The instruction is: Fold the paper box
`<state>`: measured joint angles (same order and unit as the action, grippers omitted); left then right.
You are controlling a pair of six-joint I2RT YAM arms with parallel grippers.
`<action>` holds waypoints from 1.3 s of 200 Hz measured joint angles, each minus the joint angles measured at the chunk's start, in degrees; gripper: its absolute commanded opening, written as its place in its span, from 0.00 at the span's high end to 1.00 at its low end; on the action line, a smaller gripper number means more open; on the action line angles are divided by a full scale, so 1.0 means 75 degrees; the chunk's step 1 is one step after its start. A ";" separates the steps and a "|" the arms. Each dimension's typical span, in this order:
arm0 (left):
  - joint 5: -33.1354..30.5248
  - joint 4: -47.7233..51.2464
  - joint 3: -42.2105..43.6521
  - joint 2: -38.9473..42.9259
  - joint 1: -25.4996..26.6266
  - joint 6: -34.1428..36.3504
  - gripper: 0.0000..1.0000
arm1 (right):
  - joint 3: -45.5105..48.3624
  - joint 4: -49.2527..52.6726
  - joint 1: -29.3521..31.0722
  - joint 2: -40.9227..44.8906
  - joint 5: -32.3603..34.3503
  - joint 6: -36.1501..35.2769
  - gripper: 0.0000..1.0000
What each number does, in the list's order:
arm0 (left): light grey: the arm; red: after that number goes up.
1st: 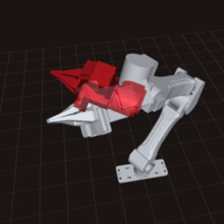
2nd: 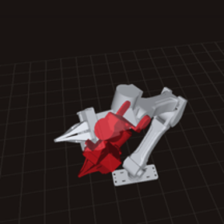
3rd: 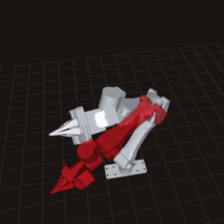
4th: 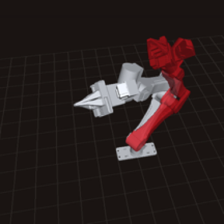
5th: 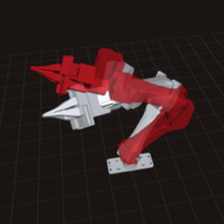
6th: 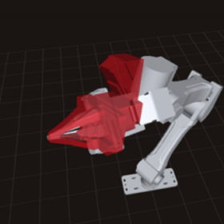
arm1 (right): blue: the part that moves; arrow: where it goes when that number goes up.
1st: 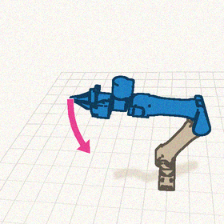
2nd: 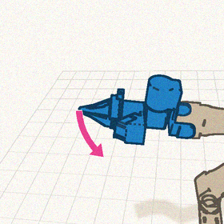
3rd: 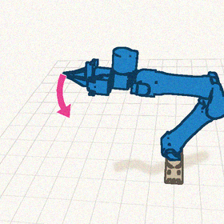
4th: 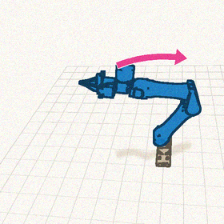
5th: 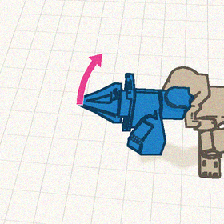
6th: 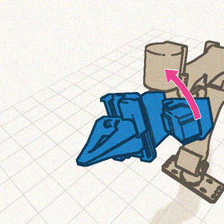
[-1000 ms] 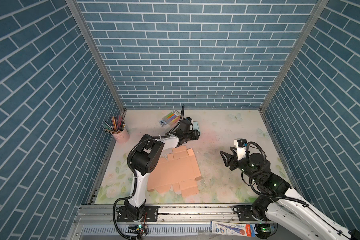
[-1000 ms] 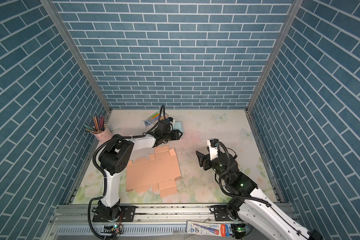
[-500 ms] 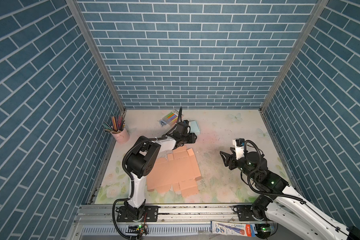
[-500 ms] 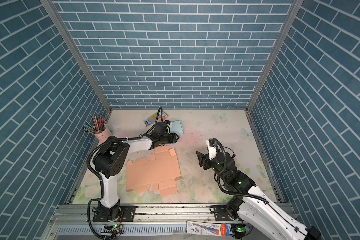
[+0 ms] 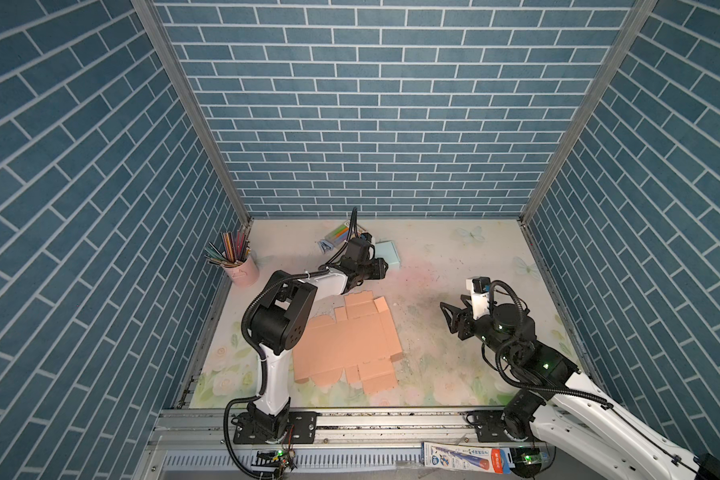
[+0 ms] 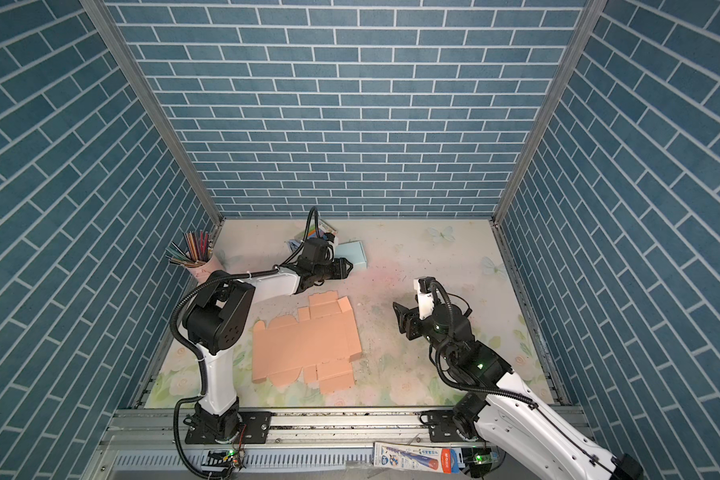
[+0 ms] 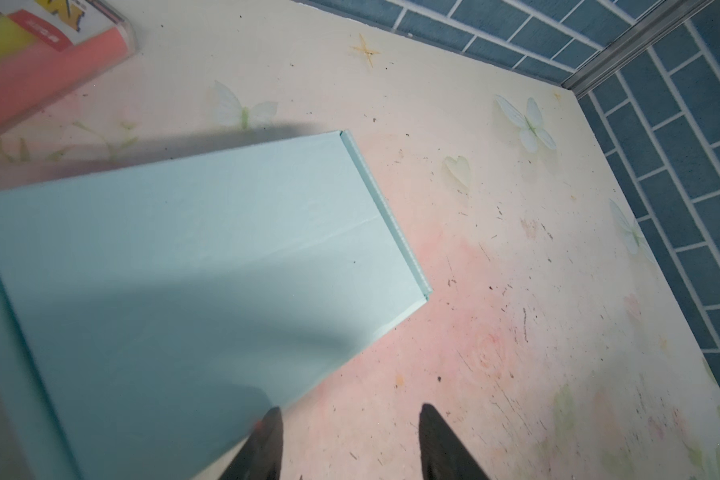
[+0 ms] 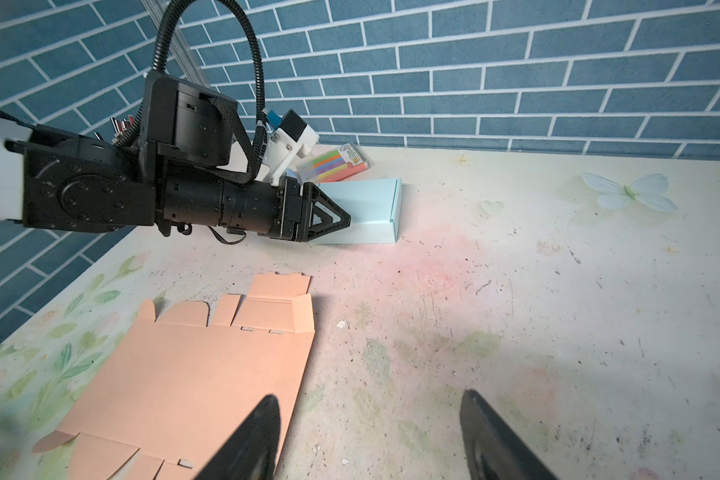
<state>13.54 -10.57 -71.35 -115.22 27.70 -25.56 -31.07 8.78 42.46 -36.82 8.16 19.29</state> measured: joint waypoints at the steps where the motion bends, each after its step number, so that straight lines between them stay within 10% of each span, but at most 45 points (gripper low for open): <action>1: -0.0006 0.0003 0.0000 0.0000 0.0000 0.0003 0.47 | 0.0000 0.0003 0.0000 0.0000 0.0000 0.0000 0.31; 151: -0.0061 0.0061 0.0178 0.0146 -0.0350 0.0242 0.46 | -0.0003 0.0000 0.0000 -0.0382 -0.0195 0.0216 0.24; 260: 0.0568 0.0198 0.4969 0.5237 -0.0061 -0.0254 0.42 | -0.0734 -0.0335 -0.0262 -0.4707 -0.2518 0.0892 0.26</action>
<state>17.80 -9.08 -34.09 -75.94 27.24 -27.46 -36.58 6.26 40.49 -72.12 -10.72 25.98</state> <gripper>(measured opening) 0.584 0.748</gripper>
